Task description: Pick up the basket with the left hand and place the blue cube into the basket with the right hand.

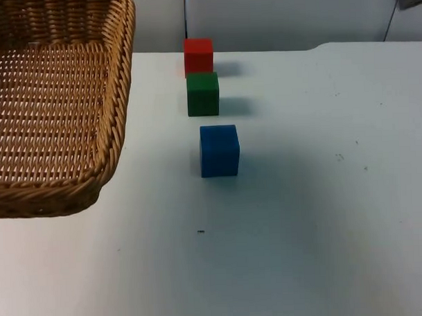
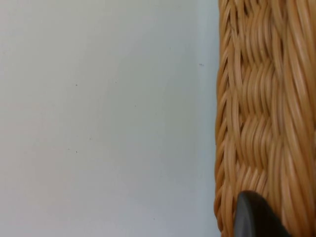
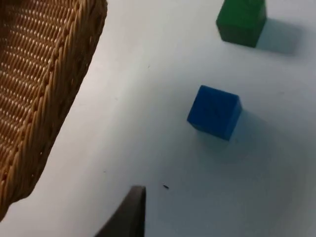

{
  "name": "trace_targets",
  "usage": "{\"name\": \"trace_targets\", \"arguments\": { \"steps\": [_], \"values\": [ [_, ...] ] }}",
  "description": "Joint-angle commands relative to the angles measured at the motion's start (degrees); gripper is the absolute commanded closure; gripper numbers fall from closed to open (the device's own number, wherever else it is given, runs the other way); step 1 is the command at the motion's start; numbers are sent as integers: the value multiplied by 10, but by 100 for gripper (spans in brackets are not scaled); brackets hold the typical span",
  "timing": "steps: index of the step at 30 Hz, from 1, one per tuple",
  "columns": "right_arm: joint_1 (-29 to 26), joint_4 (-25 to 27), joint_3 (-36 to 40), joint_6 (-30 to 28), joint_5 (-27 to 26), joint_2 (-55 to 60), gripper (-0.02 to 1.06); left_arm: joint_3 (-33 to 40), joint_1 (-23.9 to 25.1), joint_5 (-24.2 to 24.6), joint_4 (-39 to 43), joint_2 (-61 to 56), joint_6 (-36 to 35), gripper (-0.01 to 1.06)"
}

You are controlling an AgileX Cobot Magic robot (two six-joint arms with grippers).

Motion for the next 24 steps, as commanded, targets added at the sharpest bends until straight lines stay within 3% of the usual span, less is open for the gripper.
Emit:
{"name": "trace_targets", "arguments": {
  "steps": [1, 3, 8, 12, 16, 19, 24],
  "values": [
    [32, -32, -10, 36, -35, 35, 1, -5, 2, 6, -25, -5, 3, 105],
    [75, -86, -25, 121, -74, 90, 1, -5, 2, 2, -23, -5, 3, 105],
    [107, -131, -48, 201, -123, 160, 1, -5, 2, 1, -23, -5, 3, 105],
    [121, -138, -70, 237, -151, 202, 1, -5, 2, 1, -22, -5, 3, 105],
    [124, -154, -107, 264, -143, 248, 2, -5, 2, 0, -23, -5, 3, 105],
    [127, -212, -155, 329, -113, 302, 2, -5, 2, -3, -23, -5, 3, 105],
    [133, -253, -191, 373, -105, 346, 2, -5, 2, -7, -23, -5, 3, 105]
  ]
}}
